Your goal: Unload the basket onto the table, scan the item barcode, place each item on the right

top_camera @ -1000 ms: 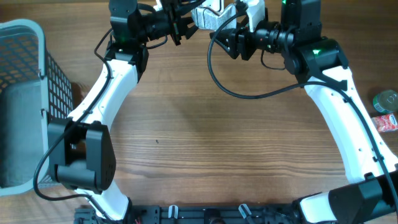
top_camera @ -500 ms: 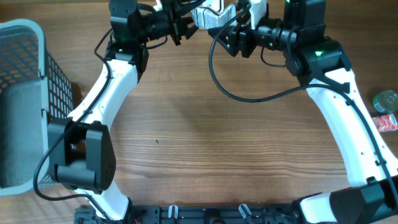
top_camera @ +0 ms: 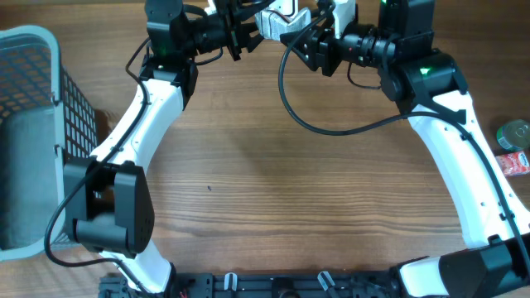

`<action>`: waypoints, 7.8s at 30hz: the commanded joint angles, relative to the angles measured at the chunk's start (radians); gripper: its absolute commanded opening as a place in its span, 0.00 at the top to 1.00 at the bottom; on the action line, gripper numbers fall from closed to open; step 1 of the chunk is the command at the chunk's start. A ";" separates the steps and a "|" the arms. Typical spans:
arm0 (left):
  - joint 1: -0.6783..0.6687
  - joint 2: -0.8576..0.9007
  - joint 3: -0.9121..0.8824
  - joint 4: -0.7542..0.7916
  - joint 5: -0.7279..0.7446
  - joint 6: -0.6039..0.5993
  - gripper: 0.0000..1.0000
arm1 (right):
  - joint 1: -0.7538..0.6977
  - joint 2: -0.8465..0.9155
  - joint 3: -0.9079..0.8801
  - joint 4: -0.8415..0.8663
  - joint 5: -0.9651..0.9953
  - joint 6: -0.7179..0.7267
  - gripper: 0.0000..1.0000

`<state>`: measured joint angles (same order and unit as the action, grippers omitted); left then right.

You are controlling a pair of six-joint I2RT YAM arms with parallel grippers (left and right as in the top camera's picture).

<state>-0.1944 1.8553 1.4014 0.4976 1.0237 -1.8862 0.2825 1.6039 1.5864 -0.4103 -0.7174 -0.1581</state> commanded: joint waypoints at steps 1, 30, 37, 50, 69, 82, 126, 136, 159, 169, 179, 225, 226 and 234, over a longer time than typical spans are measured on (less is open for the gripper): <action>0.001 -0.004 0.010 0.006 0.017 0.019 0.58 | 0.002 -0.023 0.000 0.003 -0.023 0.000 0.59; 0.000 -0.004 0.010 0.006 0.020 0.019 0.58 | 0.005 0.029 0.000 0.036 -0.023 0.008 0.45; 0.000 -0.004 0.010 0.006 0.020 0.019 0.58 | 0.026 0.041 0.000 0.057 -0.023 0.009 0.44; 0.000 -0.004 0.010 0.006 0.030 0.019 0.57 | 0.034 0.057 0.000 0.109 -0.015 0.061 0.60; 0.000 -0.004 0.010 0.006 0.031 0.020 0.54 | 0.033 0.057 0.000 0.068 -0.073 0.107 0.82; 0.008 -0.004 0.010 0.007 0.035 0.158 0.00 | 0.027 0.056 0.000 0.084 -0.081 0.266 0.92; 0.097 -0.018 0.011 0.161 0.113 0.657 0.00 | -0.164 -0.105 -0.002 -0.003 -0.906 0.974 0.95; 0.097 -0.018 0.011 0.107 0.109 0.701 0.00 | -0.164 -0.244 -0.002 -0.002 -0.906 1.003 0.95; 0.097 -0.088 0.011 0.122 0.181 0.704 0.00 | -0.196 0.111 -0.005 0.328 -0.808 0.789 0.95; 0.108 -0.252 0.011 0.126 0.264 0.898 0.01 | -0.270 0.275 -0.005 0.357 -0.861 0.780 0.95; 0.141 -0.410 0.011 0.161 0.496 1.098 0.00 | -0.204 0.275 -0.005 0.579 -0.833 0.787 0.95; -0.037 -1.082 -0.095 -1.089 -1.542 1.867 0.00 | 0.034 0.276 0.017 0.061 0.816 -0.183 0.95; -0.044 -1.108 -0.108 -1.109 -1.556 1.849 0.00 | 0.039 0.276 0.017 0.070 0.815 -0.183 0.95; -0.051 -1.300 -0.193 -1.231 -1.575 1.772 0.00 | 0.090 0.324 0.017 0.159 0.838 -0.224 0.95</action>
<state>-0.2390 0.6197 1.2377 -0.7090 -0.5125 -0.0654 0.3393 1.8874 1.5780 -0.2916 0.0731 -0.3408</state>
